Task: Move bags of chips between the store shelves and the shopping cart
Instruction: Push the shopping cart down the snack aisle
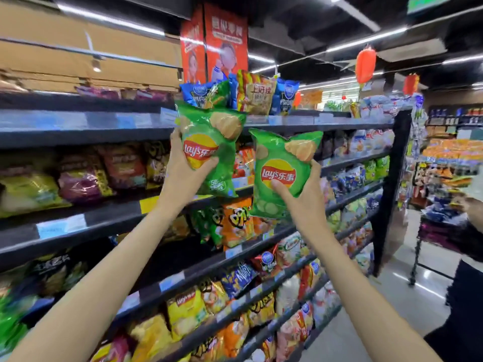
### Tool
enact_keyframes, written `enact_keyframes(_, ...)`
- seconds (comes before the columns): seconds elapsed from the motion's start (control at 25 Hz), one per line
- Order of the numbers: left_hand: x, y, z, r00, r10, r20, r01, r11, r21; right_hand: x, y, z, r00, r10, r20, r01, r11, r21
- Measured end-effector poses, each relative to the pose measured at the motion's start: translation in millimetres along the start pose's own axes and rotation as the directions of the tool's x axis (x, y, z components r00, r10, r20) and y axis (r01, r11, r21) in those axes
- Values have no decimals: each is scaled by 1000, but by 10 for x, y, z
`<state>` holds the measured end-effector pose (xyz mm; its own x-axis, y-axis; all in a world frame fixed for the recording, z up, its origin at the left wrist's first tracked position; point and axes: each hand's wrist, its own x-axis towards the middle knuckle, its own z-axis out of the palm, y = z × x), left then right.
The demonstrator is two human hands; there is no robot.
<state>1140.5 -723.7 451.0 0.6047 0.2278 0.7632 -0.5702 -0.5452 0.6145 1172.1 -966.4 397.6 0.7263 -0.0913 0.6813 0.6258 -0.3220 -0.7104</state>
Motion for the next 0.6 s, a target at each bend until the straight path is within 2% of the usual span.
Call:
enact_keyframes(0.28, 1207, 56, -433, 973, 114, -200, -104, 993, 60, 1383, -340, 765, 978, -207, 9, 196, 939, 282)
enact_keyframes(0.4, 1689, 49, -631, 963, 127, -236, -130, 992, 3, 1970, -511, 1140, 957, -290, 24, 261, 892, 369)
enact_keyframes(0.6, 2473, -38, -853, 953, 182, -242, -159, 981, 112, 2781, -718, 1774, 899, -433, 68, 367, 828, 423)
